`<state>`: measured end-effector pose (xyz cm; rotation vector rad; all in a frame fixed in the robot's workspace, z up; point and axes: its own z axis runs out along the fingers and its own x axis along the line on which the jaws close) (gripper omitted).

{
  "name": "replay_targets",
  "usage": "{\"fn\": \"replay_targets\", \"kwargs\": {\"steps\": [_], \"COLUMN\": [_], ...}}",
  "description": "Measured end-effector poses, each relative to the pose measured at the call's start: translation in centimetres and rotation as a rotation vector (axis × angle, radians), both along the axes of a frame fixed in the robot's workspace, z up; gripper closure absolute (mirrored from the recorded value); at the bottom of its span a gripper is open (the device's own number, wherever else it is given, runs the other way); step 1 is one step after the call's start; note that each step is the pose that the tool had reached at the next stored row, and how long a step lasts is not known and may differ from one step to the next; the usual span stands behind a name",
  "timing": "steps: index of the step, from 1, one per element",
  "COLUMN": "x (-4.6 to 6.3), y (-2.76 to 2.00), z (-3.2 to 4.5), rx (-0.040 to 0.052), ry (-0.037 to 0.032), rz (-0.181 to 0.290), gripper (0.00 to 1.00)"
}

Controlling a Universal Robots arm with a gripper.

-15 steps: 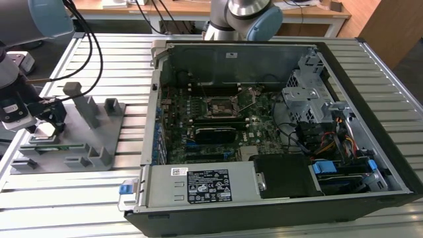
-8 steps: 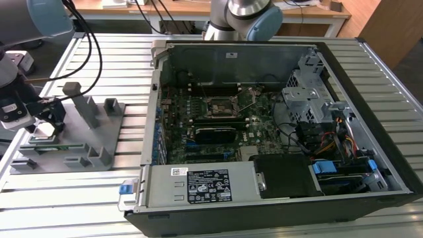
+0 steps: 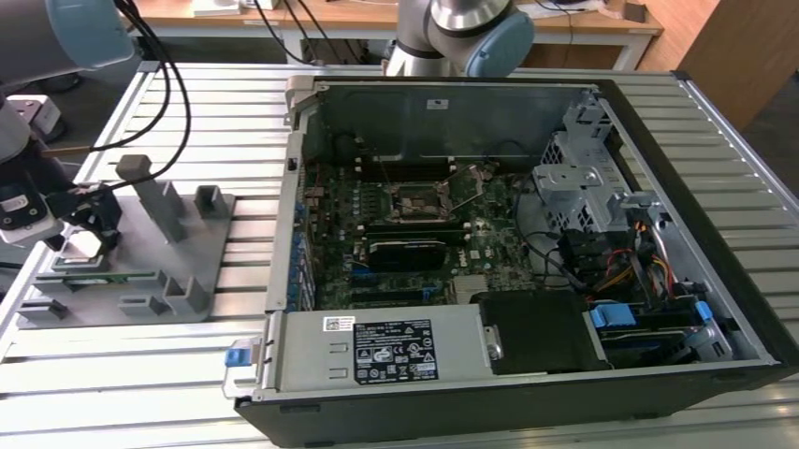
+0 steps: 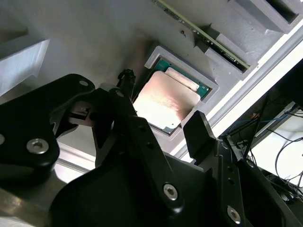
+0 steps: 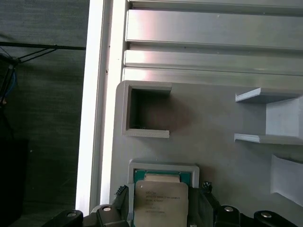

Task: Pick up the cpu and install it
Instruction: 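Pick up the cpu and move it towards the insertion slot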

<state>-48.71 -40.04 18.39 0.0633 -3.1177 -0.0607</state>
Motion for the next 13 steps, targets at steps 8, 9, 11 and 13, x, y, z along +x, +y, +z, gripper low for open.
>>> {"fn": "replay_targets", "kwargs": {"steps": [8, 9, 11, 13], "x": [0.02, 0.02, -0.01, -0.07], "y": [-0.46, -0.47, -0.51, -0.53], "z": [-0.01, -0.01, -0.03, -0.02], "rx": [0.0, 0.0, 0.0, 0.0], "ry": [-0.0001, 0.0, -0.0001, -0.0001], "rz": [-0.005, -0.009, -0.014, -0.014], "gripper": [0.32, 0.32, 0.32, 0.32]}}
